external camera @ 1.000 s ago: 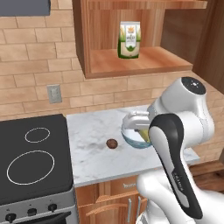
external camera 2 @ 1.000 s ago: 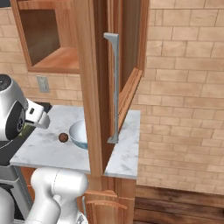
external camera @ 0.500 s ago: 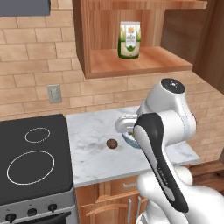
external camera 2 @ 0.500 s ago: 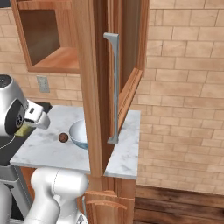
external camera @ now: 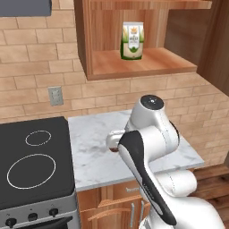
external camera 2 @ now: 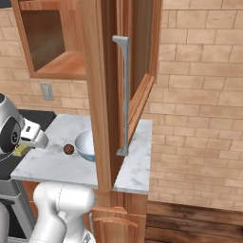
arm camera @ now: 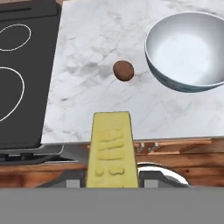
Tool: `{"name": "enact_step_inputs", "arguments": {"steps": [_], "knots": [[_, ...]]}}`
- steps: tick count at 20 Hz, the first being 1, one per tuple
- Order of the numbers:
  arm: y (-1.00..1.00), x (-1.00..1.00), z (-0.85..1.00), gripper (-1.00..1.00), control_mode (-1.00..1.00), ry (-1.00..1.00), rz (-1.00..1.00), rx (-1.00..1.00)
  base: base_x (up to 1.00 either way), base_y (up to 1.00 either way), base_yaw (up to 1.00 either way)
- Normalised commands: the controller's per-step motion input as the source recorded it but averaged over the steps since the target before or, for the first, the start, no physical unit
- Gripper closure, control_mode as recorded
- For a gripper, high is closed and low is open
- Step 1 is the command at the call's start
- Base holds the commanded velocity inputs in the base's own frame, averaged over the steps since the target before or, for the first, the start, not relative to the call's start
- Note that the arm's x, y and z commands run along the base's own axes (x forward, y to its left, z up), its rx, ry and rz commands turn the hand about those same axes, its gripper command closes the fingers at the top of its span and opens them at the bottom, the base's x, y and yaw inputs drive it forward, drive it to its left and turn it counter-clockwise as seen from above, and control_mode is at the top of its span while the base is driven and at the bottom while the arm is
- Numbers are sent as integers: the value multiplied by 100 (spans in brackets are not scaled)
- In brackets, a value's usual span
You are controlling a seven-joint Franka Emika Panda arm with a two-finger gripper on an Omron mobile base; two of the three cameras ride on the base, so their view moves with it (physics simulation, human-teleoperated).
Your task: Pick the egg and butter from the fridge and place them by the bowl for mixing.
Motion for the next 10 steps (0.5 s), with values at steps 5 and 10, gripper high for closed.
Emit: {"name": "enact_step_inputs", "arguments": {"steps": [5, 10], "knots": [[1, 19, -18, 100, -100, -7, 0, -4, 0, 0, 0], [0, 61, -9, 100, -100, -4, -2, -4, 0, 0, 0]]}}
